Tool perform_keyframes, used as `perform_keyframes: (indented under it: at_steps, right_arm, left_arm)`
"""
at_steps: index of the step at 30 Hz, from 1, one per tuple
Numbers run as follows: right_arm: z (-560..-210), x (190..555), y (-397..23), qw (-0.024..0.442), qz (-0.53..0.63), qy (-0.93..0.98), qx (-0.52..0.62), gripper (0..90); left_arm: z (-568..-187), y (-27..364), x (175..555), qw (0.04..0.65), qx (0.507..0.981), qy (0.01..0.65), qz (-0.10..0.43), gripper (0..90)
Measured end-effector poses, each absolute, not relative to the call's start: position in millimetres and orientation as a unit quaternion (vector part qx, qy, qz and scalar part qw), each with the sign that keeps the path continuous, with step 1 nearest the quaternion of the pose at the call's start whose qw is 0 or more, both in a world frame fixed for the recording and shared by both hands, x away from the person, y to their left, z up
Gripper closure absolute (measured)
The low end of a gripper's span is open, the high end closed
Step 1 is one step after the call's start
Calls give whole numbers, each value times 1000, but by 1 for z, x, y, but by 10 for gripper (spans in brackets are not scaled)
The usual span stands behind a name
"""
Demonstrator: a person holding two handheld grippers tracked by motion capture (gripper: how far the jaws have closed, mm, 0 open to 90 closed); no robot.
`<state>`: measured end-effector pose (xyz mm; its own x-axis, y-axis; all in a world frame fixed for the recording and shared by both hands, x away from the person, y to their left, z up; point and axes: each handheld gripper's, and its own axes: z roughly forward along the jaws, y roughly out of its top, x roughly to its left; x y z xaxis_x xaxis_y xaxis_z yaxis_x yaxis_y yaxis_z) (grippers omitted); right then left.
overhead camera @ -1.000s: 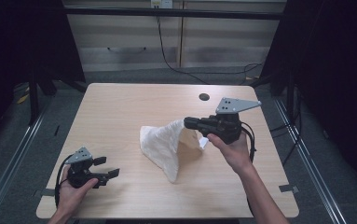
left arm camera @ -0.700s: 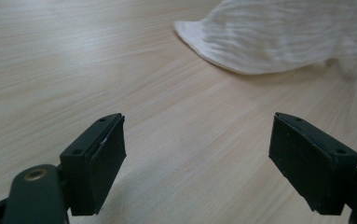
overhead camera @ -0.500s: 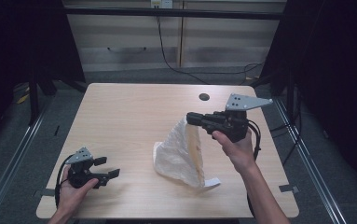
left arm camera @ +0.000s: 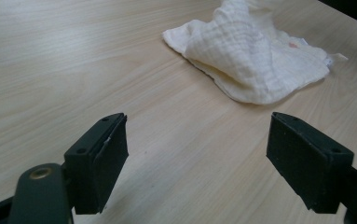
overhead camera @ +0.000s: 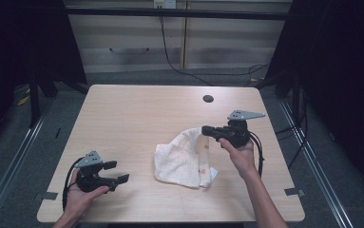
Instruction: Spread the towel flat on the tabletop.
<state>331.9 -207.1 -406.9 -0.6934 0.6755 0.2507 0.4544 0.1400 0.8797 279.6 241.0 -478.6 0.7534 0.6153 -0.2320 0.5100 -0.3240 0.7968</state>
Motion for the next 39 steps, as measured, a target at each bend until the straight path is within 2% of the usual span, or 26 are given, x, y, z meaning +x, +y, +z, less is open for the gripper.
perform_keyframes:
  at_steps: [8, 16, 17, 22, 31, 39]
  right_arm:
    - [-434, 339, -228, 99, 512, 746, 415, 871]
    - [-439, 338, -231, 99, 518, 741, 416, 869]
    - [-440, 338, -231, 98, 519, 740, 416, 868]
    - [-449, 338, -231, 91, 521, 738, 419, 867]
    - [-450, 336, -235, 92, 517, 741, 418, 858]
    - [-454, 337, -235, 88, 514, 743, 420, 854]
  left_arm:
    - [-466, 187, 284, 462, 835, 297, 35, 226]
    - [-468, 104, 292, 465, 855, 228, -28, 419]
    - [-473, 83, 293, 461, 860, 212, -52, 447]
    - [-483, 53, 293, 459, 864, 195, -69, 473]
    - [-502, 35, 292, 450, 872, 181, -68, 481]
    - [-505, 30, 288, 437, 884, 164, -36, 499]
